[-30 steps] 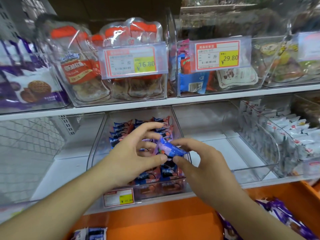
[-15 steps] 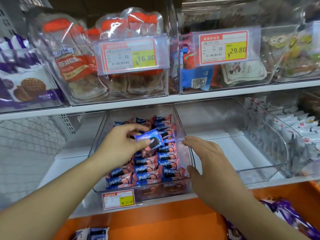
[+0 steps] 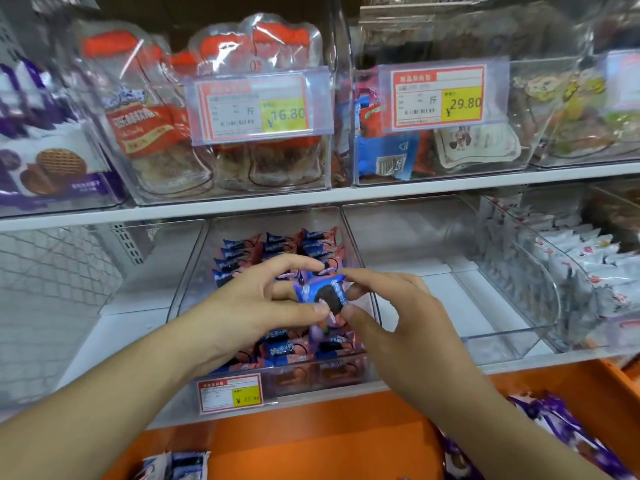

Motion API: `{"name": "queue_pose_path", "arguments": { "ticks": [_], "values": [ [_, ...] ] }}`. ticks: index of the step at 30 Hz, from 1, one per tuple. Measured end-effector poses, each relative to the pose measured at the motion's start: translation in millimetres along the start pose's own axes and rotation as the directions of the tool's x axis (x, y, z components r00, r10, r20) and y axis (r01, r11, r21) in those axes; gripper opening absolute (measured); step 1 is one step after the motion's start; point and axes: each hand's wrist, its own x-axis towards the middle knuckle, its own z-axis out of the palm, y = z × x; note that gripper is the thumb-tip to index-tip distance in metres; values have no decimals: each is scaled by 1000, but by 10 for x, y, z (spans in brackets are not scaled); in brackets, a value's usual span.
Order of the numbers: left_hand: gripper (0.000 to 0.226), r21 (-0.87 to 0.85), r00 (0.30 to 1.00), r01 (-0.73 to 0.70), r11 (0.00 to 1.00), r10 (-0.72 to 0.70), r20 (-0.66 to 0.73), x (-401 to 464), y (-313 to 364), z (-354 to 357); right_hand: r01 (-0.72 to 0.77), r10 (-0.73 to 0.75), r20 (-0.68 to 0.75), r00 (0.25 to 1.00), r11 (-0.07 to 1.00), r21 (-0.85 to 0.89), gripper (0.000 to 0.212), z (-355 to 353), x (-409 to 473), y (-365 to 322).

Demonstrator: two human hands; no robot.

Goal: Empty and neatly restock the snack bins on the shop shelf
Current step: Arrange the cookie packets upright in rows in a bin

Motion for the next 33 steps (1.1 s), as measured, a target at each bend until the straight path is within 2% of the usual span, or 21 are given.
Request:
{"name": "queue_pose_path", "arguments": {
  "ticks": [2, 3, 6, 8, 10, 12, 16, 22, 28, 30, 33],
  "values": [
    [46, 136, 999, -31, 990, 25, 42, -32, 26, -31, -34, 33, 40, 999, 999, 21, 46, 8, -5, -33],
    [42, 222, 999, -52, 974, 49, 19, -28, 25, -46, -47, 46, 49, 998, 999, 10, 48, 14, -10, -36],
    [35, 423, 974, -77, 903, 158, -159, 83, -55, -122, -48, 53, 59, 997, 995, -86, 52, 13, -17, -10],
    [44, 477, 934, -66, 876, 223, -280, 224, -143, -247, -44, 51, 50, 997, 990, -137, 51, -7, -19, 12],
    [52, 581, 911, -48, 812, 274, -307, 368, -212, -390, -41, 49, 44, 998, 987, -158, 51, -19, -22, 18],
    [40, 675, 897, -15, 737, 309, -317, 479, -262, -468, -40, 50, 51, 997, 983, -180, 53, -13, -17, 7],
    [28, 778, 858, 111, 618, 336, -389, 603, -335, -452, -54, 66, 58, 996, 983, -178, 55, -8, -4, 22],
    [28, 882, 846, 155, 445, 402, -351, 644, -449, -469, -48, 65, 88, 994, 981, -185, 50, -9, -4, 54],
    [35, 949, 861, 212, 232, 415, -294, 602, -443, -434, -63, 77, 76, 994, 982, -179, 61, 21, -10, 105],
    [38, 947, 871, 222, 232, 390, -300, 576, -421, -417, -50, 62, 67, 996, 985, -164, 62, 24, -14, 121],
    [43, 928, 882, 201, 312, 354, -310, 456, -368, -382, -33, 43, 66, 997, 990, -139, 62, 1, -26, 117]
  ]
}}
